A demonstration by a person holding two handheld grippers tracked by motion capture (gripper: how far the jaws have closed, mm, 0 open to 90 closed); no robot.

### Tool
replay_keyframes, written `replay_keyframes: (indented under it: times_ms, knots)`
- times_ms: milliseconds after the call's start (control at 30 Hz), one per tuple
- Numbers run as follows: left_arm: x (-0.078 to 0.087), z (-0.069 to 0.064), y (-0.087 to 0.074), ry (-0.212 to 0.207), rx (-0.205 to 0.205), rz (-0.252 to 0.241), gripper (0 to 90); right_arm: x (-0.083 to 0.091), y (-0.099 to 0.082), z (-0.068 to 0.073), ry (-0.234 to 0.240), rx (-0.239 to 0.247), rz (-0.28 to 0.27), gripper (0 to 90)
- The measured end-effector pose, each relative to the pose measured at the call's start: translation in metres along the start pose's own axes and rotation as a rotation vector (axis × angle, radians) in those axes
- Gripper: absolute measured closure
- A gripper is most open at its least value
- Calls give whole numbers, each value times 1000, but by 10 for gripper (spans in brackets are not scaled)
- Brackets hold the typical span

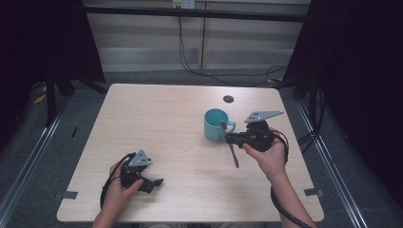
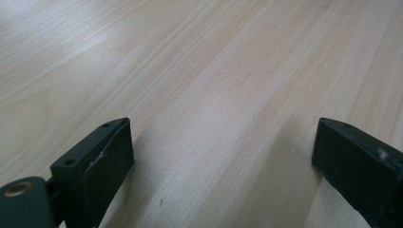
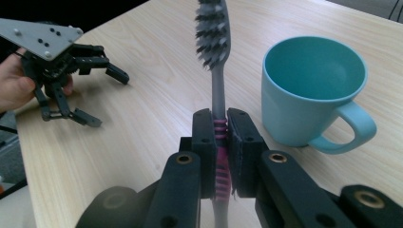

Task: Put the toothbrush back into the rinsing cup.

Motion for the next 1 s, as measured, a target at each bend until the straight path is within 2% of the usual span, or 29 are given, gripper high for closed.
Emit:
replay_keyframes:
  times_ms: [233,1000]
  knots:
    - [0,0,0,0,0,0,64,3,4,-3,-20,3,-45,831]
    - [0,0,0,0,0,0,64,9,19,-10,9,-63,-190,831]
Point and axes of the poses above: each handheld gripper's, and its own axes: x roughly backward along the jaws, y roughly out of its top, z roughly to its left, the point moved 6 cm from there along -x, roughly forward along the jaws, and after that the axes turned 4 degrees about z, right-handed, at the moved point
